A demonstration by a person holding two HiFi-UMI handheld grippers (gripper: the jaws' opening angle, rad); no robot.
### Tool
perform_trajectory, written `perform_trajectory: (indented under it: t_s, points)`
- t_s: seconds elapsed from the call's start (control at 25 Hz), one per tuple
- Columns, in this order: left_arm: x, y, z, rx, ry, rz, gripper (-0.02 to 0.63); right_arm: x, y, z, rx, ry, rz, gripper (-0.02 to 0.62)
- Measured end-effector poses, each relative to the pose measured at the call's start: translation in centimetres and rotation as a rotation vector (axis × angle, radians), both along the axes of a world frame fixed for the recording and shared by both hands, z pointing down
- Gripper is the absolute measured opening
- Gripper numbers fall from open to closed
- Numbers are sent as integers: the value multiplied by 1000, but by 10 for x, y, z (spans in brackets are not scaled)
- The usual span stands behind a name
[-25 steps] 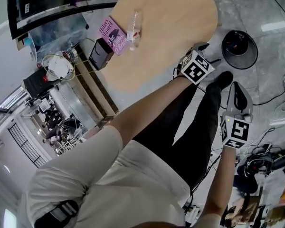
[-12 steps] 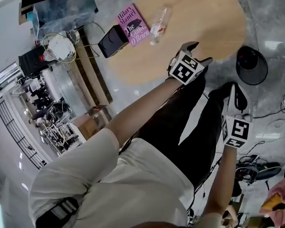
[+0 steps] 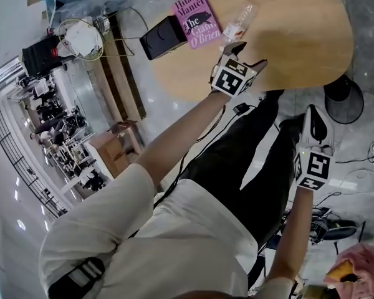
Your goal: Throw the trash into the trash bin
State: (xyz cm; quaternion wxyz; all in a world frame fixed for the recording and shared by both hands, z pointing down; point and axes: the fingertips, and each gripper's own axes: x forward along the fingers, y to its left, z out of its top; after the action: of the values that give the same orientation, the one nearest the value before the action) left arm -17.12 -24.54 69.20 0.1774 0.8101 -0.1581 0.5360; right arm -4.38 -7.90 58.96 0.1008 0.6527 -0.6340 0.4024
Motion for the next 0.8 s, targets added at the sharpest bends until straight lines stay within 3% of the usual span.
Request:
perform_trajectory:
  t_s: [0.32, 0.8]
  points:
    - [-70, -76, 25, 92, -100, -53, 325, -32, -26, 17, -20, -14, -59, 11]
    - [-96, -95, 90, 36, -199, -59, 330, -57, -49, 36, -37, -34, -108, 11]
